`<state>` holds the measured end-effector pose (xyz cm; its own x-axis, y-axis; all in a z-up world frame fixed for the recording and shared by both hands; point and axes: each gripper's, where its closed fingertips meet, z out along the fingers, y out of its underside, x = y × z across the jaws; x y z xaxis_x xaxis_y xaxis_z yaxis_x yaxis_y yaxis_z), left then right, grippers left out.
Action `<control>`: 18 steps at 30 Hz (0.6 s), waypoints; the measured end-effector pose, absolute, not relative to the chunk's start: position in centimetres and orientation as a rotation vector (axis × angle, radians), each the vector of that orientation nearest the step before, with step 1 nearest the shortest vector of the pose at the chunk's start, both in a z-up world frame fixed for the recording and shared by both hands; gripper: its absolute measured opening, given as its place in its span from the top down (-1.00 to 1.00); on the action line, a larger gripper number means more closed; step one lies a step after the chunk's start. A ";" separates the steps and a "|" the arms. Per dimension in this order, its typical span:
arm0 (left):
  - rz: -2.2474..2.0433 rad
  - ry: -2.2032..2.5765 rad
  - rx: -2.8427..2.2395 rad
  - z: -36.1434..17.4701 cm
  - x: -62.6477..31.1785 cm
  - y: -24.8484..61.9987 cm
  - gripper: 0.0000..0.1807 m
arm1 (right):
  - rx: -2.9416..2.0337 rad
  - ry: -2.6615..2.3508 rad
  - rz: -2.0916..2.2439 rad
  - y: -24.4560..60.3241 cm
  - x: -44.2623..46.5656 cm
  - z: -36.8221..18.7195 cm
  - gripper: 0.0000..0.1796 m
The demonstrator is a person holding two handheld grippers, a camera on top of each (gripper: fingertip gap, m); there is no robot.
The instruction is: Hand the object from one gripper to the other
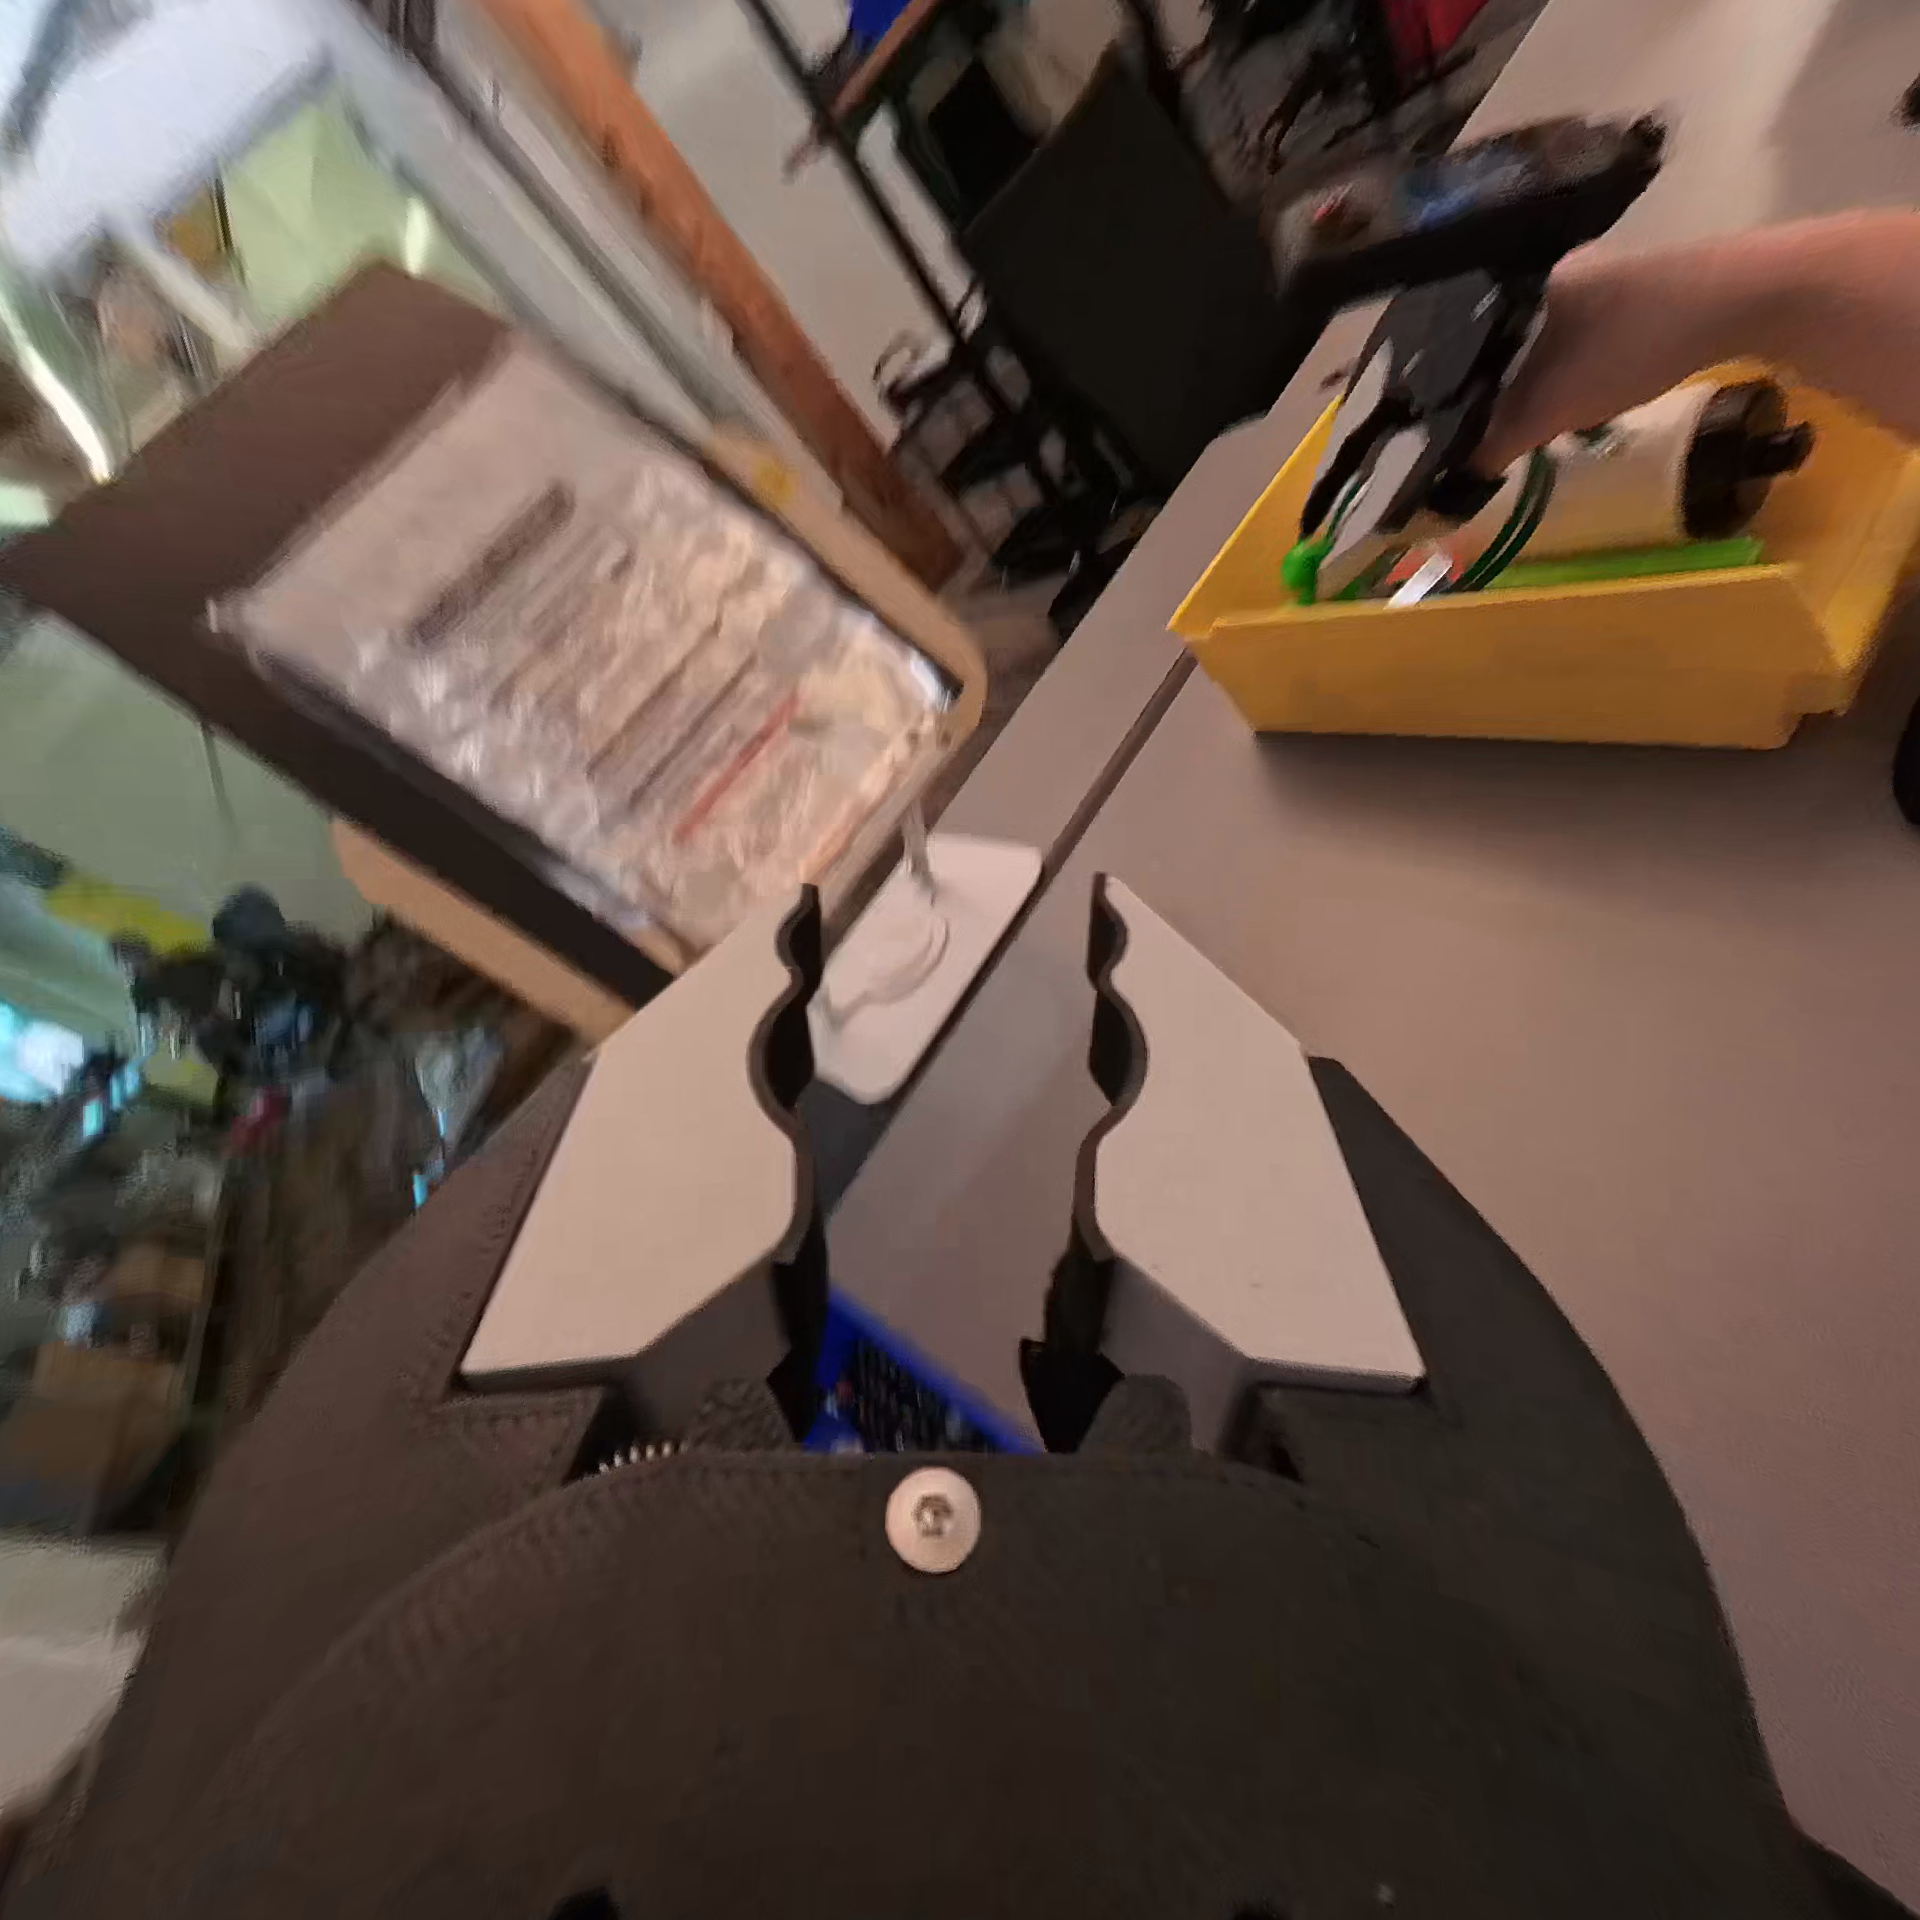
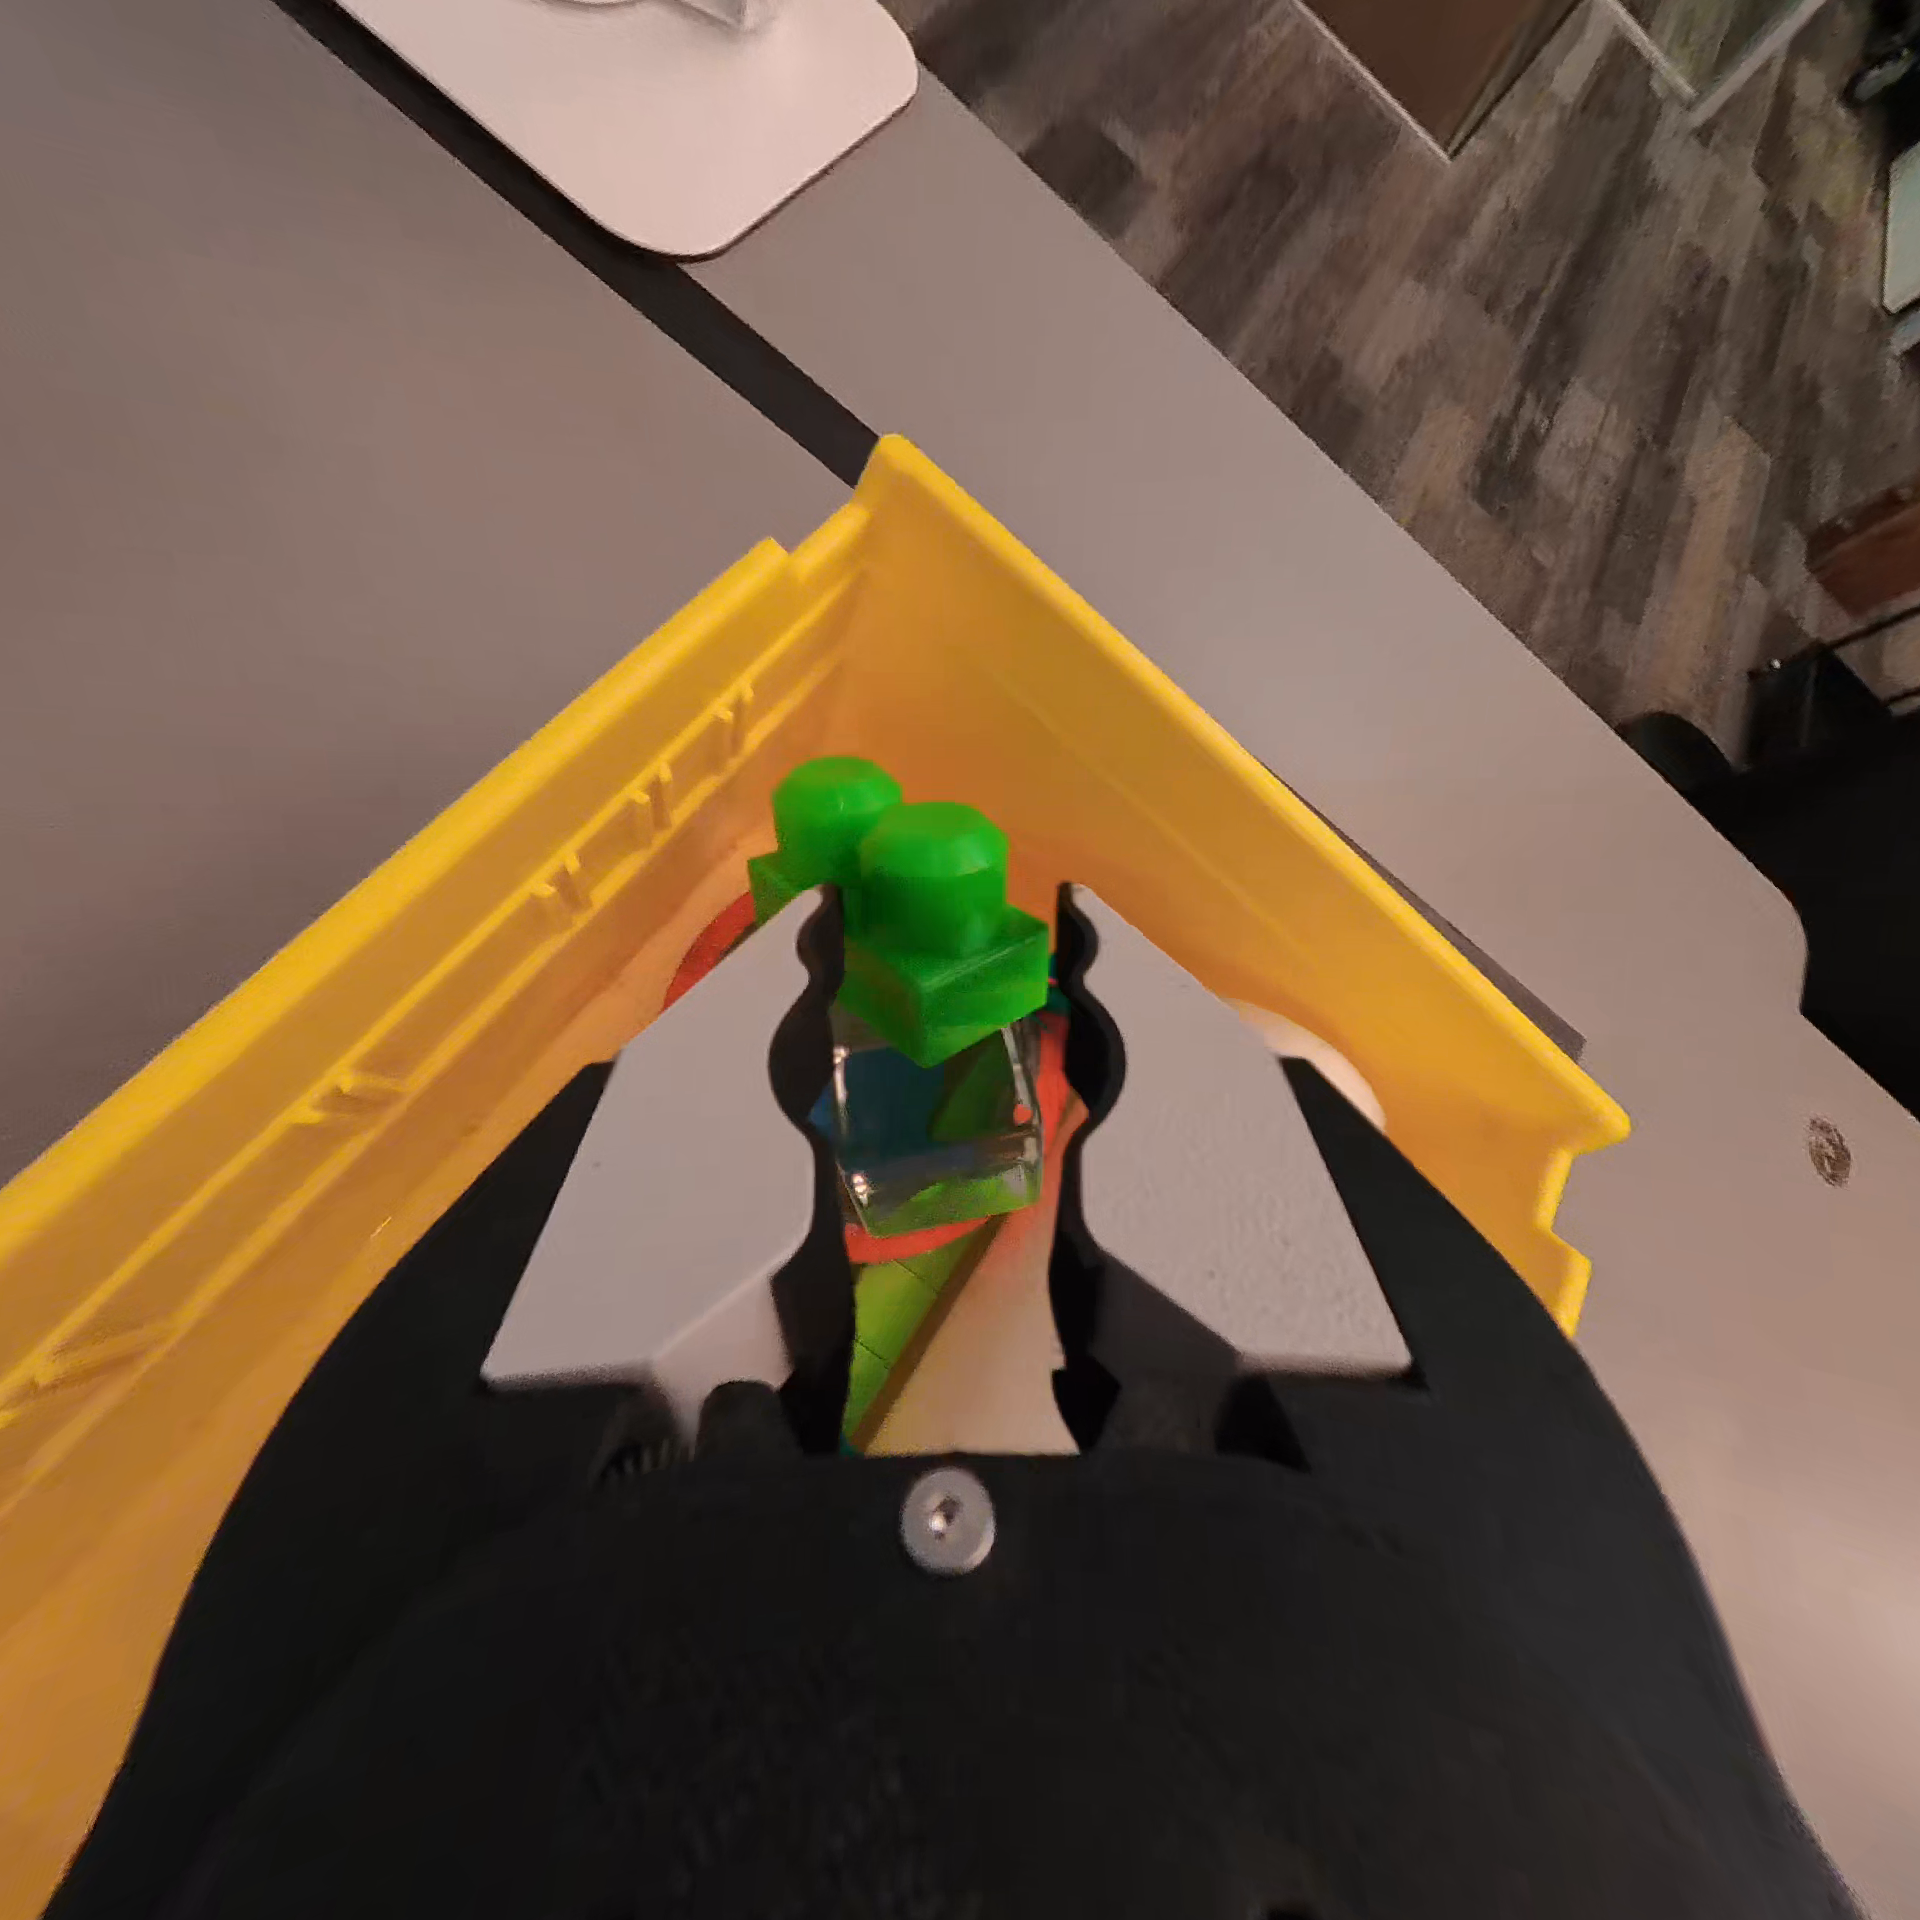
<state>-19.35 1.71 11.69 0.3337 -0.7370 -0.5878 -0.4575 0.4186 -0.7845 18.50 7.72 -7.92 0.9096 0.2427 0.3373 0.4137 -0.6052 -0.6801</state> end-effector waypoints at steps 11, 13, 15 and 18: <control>-0.087 0.942 -2.172 -0.3 -36.2 11.6 0.46 | -1.814 -0.456 -0.311 4.5 15.0 6.6 0.46; -0.110 0.886 -2.261 -2.2 -37.3 12.9 0.47 | -1.770 -0.477 -0.322 3.7 14.0 8.1 0.47; -0.136 0.852 -2.252 -3.5 -36.9 15.0 0.47 | -1.751 -0.501 -0.331 3.4 13.2 8.8 0.47; -0.154 0.879 -2.230 -6.3 -35.5 17.5 0.48 | -1.759 -0.540 -0.343 3.6 12.3 8.5 0.47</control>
<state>-35.48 17.48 -6.31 0.7599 -0.6341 -0.1433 -0.5476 -0.5056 -0.6667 12.33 3.58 8.46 0.8486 0.1763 0.4988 0.5265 -0.1885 -0.8290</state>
